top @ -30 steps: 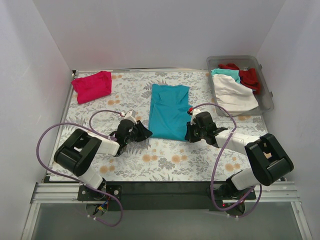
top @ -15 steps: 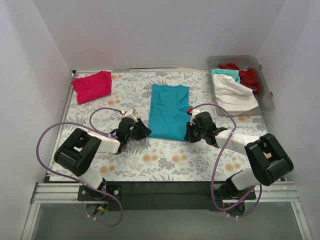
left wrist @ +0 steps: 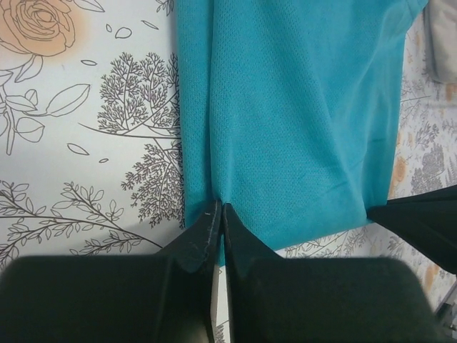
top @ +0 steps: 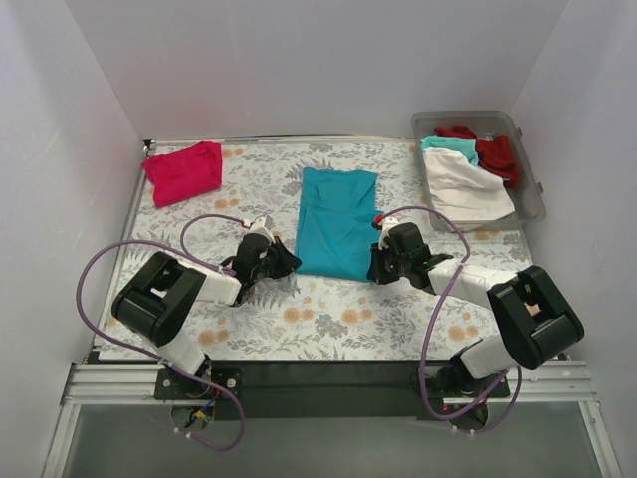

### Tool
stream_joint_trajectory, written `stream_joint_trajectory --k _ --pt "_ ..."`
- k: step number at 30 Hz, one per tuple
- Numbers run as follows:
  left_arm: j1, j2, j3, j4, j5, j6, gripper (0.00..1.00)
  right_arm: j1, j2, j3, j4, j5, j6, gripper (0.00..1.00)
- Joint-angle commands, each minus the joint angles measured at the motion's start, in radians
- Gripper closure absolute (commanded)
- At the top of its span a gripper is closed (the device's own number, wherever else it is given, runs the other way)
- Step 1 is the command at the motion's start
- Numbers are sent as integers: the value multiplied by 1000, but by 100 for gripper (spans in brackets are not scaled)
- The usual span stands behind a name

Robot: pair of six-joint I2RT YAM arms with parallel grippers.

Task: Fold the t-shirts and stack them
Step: Fold the tshirt

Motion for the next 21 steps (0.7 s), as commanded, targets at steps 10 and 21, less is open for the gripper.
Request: stream_joint_trajectory --k 10,21 --pt "-6 -157 -77 8 0 -19 100 8 10 14 4 4 -8 99" --pt "-11 -267 -166 -23 9 -30 100 36 -53 -6 -38 37 4 99"
